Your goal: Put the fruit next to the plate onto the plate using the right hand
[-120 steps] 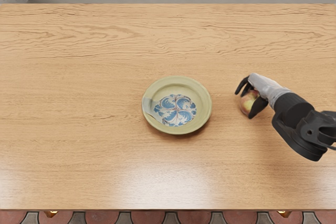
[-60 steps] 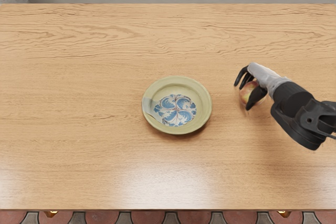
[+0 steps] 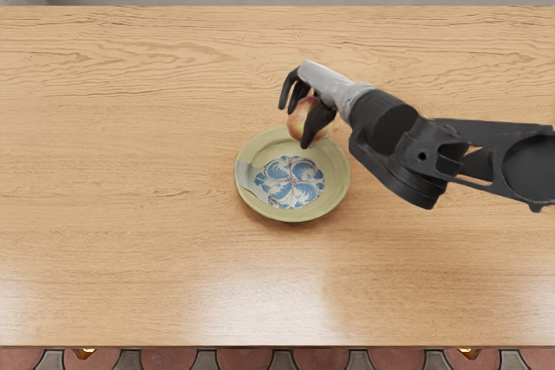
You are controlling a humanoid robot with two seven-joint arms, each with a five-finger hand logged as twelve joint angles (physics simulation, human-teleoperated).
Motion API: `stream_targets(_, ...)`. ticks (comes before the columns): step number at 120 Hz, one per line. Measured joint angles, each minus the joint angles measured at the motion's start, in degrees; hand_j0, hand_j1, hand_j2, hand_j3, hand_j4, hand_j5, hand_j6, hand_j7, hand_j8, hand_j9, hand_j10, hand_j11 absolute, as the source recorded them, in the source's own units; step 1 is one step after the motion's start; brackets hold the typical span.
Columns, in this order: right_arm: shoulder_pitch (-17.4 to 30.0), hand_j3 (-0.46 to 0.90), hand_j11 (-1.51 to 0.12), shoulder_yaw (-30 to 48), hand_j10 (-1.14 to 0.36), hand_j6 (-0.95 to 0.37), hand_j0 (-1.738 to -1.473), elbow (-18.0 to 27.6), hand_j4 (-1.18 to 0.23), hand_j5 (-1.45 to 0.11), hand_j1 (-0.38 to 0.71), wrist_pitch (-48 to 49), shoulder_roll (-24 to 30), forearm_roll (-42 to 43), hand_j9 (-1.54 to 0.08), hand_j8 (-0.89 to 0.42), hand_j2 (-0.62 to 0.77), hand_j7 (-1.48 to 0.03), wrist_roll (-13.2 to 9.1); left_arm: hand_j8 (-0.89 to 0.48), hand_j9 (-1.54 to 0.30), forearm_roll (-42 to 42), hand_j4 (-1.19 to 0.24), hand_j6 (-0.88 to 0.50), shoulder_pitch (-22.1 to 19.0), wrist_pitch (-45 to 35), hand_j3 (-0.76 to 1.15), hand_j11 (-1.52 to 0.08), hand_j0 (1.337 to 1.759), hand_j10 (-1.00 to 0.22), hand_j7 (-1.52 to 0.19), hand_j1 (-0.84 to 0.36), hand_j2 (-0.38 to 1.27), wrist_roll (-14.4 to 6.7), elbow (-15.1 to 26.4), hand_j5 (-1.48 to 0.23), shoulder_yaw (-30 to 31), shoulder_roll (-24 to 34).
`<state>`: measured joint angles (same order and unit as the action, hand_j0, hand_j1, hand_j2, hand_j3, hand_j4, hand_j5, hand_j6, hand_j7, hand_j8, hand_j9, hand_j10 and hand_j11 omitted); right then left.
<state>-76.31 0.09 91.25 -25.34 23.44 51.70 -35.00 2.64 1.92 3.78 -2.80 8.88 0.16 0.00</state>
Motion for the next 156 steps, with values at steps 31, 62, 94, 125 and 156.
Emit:
stream_targets(31, 2.76, 0.00, -1.03, -0.26, -0.28, -0.73, -1.656, -2.75, -0.74, -1.13, 0.27, -0.29, -7.04, -0.69, -1.09, -0.25, 0.59, -1.03, 0.05, -0.01, -0.01, 0.00, -0.01, -0.01, 0.02, 0.00, 0.00, -0.01, 1.658, -0.01, -0.01, 0.34, 0.00, 0.00, 0.00, -0.01, -0.01, 0.00)
stream_targets(62, 4.95, 0.00, -0.63, 1.38, -0.31, -0.52, -1.657, -4.19, -0.47, -0.67, 0.12, -3.16, -6.85, -0.26, -0.65, -0.31, 0.18, -0.63, 0.00, -0.01, -0.01, 0.00, -0.01, -0.01, 0.01, 0.00, 0.00, -0.01, 1.658, -0.01, -0.01, 0.34, 0.00, 0.01, 0.00, -0.01, 0.00, 0.00)
stream_targets(94, 10.13, 0.00, -0.43, 10.19, -0.28, -0.34, -1.658, -4.32, -0.33, -0.44, 0.02, -3.62, -2.57, -0.21, -0.43, -0.28, 0.01, -0.43, 0.00, -0.01, -0.01, 0.00, -0.01, -0.01, 0.02, 0.00, 0.00, -0.01, 1.658, -0.01, -0.01, 0.34, 0.00, 0.01, 0.00, -0.01, 0.00, 0.00)
stream_targets(125, 22.09, 0.00, -0.33, 26.67, -0.24, -0.26, -1.658, -4.16, -0.25, -0.33, -0.06, -3.62, 0.89, -0.21, -0.33, -0.24, -0.03, -0.33, 0.00, -0.01, -0.01, 0.00, -0.01, -0.01, 0.00, 0.00, 0.00, -0.01, 1.658, -0.01, -0.01, 0.34, 0.00, 0.02, 0.00, -0.01, 0.00, 0.00)
stream_targets(156, 33.93, 0.00, -0.29, 43.01, -0.22, -0.23, -1.658, -3.85, -0.23, -0.30, -0.08, -3.26, 1.07, -1.02, -0.30, -0.22, -0.04, -0.29, 0.00, -0.01, -0.01, 0.00, -0.01, -0.01, 0.01, 0.00, 0.00, -0.01, 1.658, -0.01, -0.01, 0.34, 0.00, 0.02, 0.00, -0.01, 0.01, 0.00)
